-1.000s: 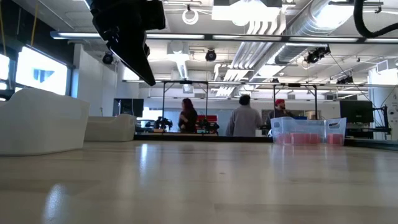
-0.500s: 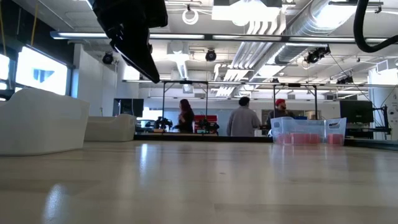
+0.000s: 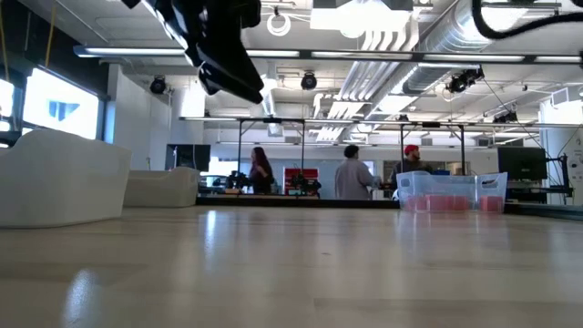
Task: Sort & place blocks by color
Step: Put the yellow block into the gray bin
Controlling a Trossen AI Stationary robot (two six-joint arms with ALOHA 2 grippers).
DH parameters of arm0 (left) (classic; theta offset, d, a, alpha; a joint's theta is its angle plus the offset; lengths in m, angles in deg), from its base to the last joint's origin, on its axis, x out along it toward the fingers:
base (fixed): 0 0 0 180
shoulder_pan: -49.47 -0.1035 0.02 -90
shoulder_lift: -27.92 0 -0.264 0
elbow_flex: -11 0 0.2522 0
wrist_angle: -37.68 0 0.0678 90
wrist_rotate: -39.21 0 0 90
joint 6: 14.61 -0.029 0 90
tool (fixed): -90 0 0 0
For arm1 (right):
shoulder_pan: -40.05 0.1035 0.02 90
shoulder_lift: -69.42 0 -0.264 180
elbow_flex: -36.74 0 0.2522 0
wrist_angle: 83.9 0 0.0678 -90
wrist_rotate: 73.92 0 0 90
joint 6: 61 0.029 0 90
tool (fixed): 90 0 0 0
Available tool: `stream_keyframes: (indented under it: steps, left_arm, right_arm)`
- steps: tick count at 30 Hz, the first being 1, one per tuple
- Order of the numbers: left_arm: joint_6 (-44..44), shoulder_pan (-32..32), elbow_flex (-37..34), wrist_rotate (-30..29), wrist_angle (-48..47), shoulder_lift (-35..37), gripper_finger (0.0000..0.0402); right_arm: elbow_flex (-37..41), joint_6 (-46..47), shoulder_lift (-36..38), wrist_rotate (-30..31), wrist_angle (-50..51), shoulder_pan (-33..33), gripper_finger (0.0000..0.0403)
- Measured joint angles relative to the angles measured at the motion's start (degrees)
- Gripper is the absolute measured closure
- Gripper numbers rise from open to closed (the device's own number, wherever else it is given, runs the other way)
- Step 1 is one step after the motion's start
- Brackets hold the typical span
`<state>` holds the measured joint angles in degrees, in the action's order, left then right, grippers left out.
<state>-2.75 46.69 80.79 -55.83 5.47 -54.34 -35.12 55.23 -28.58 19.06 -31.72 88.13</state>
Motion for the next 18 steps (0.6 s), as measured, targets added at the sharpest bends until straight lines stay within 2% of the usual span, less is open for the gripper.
stream_keyframes:
  steps: [11,18]
  left_arm:
    - [4.50,-3.85,0.00,10.49,7.24,-0.02,0.0240]
    - [12.13,-4.05,0.00,10.99,14.98,-0.02,0.0240]
  right_arm:
    - [0.02,-16.98,5.79,13.90,-0.06,-5.70,0.0298]
    - [0.02,-31.23,10.43,22.04,-0.47,-9.94,0.0296]
